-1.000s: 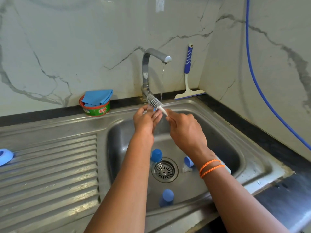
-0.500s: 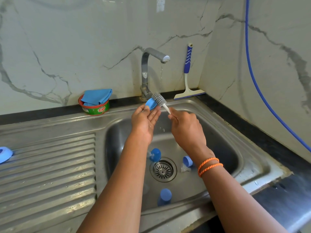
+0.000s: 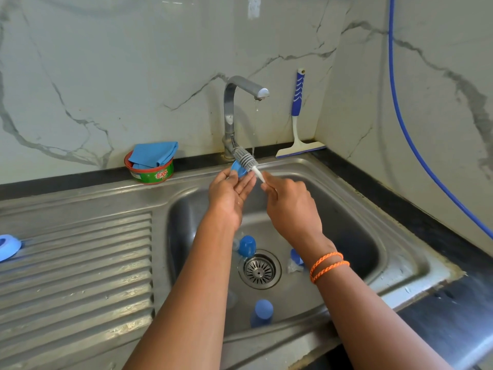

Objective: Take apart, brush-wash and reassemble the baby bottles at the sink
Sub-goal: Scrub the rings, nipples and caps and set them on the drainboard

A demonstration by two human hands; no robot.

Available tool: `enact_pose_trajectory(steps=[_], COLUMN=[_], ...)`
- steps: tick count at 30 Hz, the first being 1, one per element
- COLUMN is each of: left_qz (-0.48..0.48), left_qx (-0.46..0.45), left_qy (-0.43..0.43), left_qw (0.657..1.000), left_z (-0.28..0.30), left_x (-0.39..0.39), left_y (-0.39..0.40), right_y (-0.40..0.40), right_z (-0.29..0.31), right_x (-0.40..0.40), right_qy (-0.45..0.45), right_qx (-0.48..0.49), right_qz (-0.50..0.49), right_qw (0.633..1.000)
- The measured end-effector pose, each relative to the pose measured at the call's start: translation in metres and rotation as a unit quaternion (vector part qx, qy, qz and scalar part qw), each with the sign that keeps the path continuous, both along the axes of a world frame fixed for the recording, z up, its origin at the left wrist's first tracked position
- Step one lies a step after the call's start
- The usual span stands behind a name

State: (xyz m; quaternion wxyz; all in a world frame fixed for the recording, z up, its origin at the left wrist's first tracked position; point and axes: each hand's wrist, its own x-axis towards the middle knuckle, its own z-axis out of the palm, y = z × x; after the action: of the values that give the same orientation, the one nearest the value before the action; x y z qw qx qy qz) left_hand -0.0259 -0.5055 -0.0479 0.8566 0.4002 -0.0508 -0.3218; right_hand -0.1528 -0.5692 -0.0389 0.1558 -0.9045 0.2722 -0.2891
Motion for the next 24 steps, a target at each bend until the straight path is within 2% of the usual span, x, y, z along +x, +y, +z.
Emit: enact_pose_trajectory(steps=[5,10,14,19,24], left_qz=[-0.019,-0.026,-0.048,-0.023,-0.013], left_qx=[-0.017,-0.04,0.012,-0.004,0.038], left_qy=[-0.01,0.03,-0.021,-0.01,-0.058], left_qw=[1.0,0.998,0.999,1.0,0.998], left_z=[0.004,0.007,0.004,0.005,0.004], left_x=[-0.006,-0.003,-0.005,-0.003,-0.001], left_y=[0.001,0.004,0.0,0.0,0.0], right_y=[-0.008,-0.008,-0.001,-0.012,-0.008], right_z=[0.0,0.0,0.001,-0.001,0.002], right_x=[-0.001,-0.001,0.0,-0.006,-0.006], right_qy=[-0.001,-0.006,-0.003,0.006,-0.002], right_qx=[0.007,0.01,0.019,0.039,0.034], right_qz=[-0.016,0.012,0.043,-0.017,0.008], right_qw=[1.0,1.0,0.999,0.999,0.999])
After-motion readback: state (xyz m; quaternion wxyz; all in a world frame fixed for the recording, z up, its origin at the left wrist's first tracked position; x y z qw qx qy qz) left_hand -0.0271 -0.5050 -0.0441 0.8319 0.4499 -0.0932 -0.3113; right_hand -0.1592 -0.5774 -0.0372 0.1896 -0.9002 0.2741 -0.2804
